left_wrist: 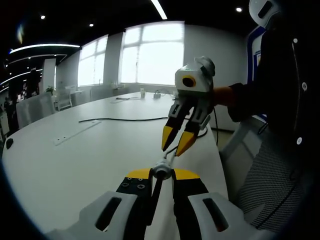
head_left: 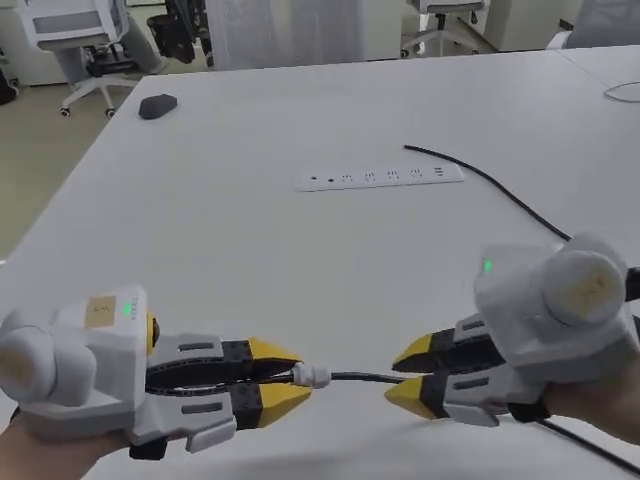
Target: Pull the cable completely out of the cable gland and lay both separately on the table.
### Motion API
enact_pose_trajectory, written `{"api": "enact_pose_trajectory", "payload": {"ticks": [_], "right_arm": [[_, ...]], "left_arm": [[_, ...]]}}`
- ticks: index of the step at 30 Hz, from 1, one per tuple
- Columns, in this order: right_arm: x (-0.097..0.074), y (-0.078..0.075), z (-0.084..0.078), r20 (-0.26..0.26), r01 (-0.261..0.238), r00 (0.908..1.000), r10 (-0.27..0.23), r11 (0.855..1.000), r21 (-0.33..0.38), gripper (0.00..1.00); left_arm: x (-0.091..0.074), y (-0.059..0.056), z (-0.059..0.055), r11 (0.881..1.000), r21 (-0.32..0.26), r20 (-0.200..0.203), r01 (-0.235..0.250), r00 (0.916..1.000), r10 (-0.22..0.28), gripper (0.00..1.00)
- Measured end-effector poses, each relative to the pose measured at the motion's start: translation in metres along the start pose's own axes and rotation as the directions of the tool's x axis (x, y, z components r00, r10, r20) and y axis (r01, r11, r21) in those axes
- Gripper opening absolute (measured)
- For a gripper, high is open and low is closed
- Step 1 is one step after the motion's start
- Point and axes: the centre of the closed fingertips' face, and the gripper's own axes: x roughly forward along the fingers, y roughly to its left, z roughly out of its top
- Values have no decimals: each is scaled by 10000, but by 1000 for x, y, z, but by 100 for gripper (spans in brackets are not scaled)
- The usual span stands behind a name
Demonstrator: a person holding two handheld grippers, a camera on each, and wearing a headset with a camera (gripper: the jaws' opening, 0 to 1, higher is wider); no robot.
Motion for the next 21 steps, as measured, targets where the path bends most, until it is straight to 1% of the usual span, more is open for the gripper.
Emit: {"api": "enact_pose_trajectory", "payload": {"ticks": [1, 2, 4, 6, 7, 11, 13, 14, 15, 21], "right_arm": [[3, 1, 4, 46, -76, 10000, 77, 9996, -280, 11], [6, 2, 6, 7, -151, 9999, 151, 9992, -364, 10], [10, 5, 10, 48, -324, 9994, 330, 9959, -842, 10], [15, 7, 13, 6, -377, 9993, 379, 9956, -854, 8], [17, 10, 14, -4, -513, 9987, 516, 9932, -1048, 8], [24, 16, 15, -159, -660, 9978, 645, 9898, -1262, 8], [24, 14, 14, -211, -497, 9987, 470, 9865, -1562, 4], [24, 13, 14, -232, -451, 9989, 419, 9866, -1570, 2], [24, 14, 14, -244, -545, 9984, 514, 9865, -1543, 2], [25, 14, 13, -294, -513, 9985, 468, 9830, -1765, 1]], "left_arm": [[0, 0, 0, 10000, -11, -9, 9, 10000, -9, 15], [0, -1, 0, 10000, -4, -21, 16, 10000, -16, 15], [0, -1, -1, 10000, 2, -42, 33, 10000, -33, 15], [0, -1, -2, 10000, 7, -61, 45, 10000, -45, 15], [0, -1, -3, 10000, 4, -95, 42, 9999, -42, 15], [1, -2, -2, 10000, 28, -60, 80, 10000, -80, 15], [1, -3, -3, 9999, 0, -73, 113, 9999, -113, 15], [2, -3, -4, 9999, -10, -74, 143, 9999, -143, 15], [2, -3, -4, 9999, -21, -65, 145, 9999, -145, 15], [2, -1, -5, 9998, -71, -28, 163, 9999, -163, 15]]}}
